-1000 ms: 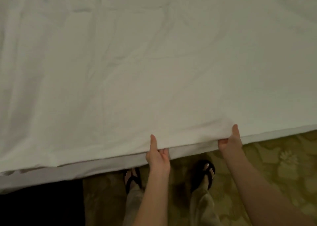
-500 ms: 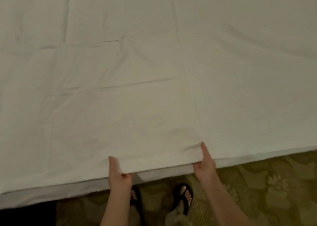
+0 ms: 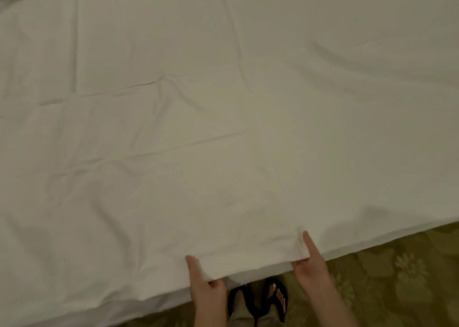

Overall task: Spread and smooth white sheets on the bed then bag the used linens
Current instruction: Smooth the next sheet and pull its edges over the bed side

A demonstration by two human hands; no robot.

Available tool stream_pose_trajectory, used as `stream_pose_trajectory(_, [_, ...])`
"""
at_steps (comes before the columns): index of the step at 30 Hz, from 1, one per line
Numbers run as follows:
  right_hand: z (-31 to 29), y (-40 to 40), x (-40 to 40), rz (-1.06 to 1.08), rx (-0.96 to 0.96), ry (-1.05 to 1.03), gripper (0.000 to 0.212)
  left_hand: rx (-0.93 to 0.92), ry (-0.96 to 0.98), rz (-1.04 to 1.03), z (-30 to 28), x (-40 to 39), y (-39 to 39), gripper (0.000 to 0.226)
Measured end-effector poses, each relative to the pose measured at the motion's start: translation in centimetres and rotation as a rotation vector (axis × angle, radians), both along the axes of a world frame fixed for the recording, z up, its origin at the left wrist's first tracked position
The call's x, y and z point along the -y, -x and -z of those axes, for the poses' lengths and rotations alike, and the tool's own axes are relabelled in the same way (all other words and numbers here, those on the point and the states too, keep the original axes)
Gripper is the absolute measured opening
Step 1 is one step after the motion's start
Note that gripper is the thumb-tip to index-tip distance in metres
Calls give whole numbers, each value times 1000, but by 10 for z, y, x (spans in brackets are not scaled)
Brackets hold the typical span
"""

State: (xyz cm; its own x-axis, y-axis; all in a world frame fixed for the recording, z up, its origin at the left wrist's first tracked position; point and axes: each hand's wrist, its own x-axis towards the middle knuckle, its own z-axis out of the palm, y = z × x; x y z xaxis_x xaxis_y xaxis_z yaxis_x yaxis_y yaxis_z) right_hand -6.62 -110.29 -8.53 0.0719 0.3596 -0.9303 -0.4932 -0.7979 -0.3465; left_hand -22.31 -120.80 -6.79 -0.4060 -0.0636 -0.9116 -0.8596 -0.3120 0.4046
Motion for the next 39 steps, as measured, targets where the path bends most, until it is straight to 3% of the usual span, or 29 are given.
stream_pose_trajectory(4, [-15,-28,-28,-4,44,-102,43,115,-73,40,-2,-36,-52,88])
stream_pose_trajectory(8, [-18,-70,-67,115,93,-100,47,197,-73,125,-8,-78,-112,80])
stream_pose_trajectory(11, [-23,-102,-101,370,-143,-92,64,232,-70,140,-11,-111,-149,67])
stream_pose_trajectory(13, [-20,-128,-125,495,-144,-66,43,246,-56,161,-20,-135,-170,65])
stream_pose_trajectory(15, [-23,-154,-150,327,65,-63,33,191,-76,127,-17,-149,-192,59])
stream_pose_trajectory(17, [-28,-178,-178,200,84,-74,45,231,-139,-39,-9,-156,-201,38])
stream_pose_trajectory(19, [-40,-196,-192,122,67,-140,49,153,-157,-65,3,-158,-208,36])
stream_pose_trajectory(21, [-47,-207,-182,98,-19,-123,40,61,-153,-64,4,-160,-210,43])
stream_pose_trajectory(24, [-34,-225,-162,82,2,-9,13,13,-34,-89,9,-155,-230,19])
stream_pose_trajectory(29, [-25,-267,-210,117,-61,-48,58,70,-15,-24,-2,-189,-261,13])
stream_pose_trajectory(35, [-29,-320,-270,39,32,-176,35,107,16,19,-8,-231,-305,10])
stream_pose_trajectory(39, [-9,-331,-241,-8,121,-18,29,164,151,112,-19,-232,-310,15])
